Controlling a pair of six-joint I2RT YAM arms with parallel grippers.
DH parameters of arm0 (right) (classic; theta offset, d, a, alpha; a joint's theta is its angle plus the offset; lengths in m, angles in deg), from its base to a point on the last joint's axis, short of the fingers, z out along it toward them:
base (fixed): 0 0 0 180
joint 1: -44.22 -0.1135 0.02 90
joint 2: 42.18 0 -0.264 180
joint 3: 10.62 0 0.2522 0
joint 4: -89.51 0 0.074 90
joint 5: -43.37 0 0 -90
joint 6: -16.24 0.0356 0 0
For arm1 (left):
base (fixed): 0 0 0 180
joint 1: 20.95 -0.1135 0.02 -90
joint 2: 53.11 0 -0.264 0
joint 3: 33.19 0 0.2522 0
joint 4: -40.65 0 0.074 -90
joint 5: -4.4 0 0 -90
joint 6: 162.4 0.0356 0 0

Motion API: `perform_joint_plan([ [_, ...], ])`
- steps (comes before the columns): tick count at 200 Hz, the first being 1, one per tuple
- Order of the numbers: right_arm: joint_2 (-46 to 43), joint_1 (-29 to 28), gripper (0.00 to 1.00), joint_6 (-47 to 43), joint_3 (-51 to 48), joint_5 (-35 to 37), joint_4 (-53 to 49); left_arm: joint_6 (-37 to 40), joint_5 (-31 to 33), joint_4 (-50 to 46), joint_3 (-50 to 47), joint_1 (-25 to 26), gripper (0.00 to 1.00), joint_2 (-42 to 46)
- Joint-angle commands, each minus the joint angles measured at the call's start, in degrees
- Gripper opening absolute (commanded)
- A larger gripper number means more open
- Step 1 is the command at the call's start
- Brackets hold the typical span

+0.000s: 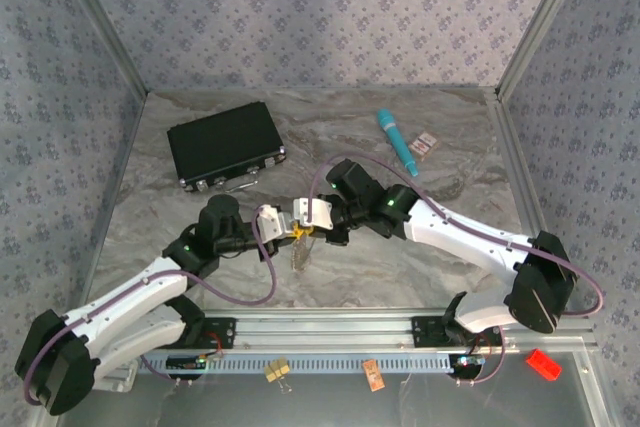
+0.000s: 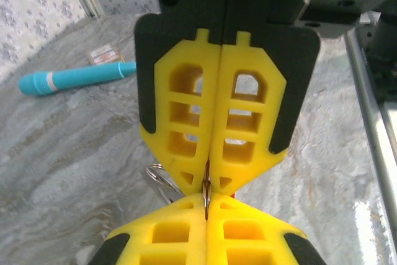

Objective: Put the keys on the keyring

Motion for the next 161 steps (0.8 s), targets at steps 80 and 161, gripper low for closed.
perform_joint_plan([
  [80, -5.48, 3.54, 0.30, 10.75, -9.57, -7.40, 9.67, -2.07, -2.79, 7.75, -1.80, 0.08, 0.00, 0.80],
  [161, -5.88, 4.32, 0.13, 11.36, -9.56, -7.78, 9.38, -0.44, -2.93, 6.31, -1.74, 0.07, 0.00, 1.09],
])
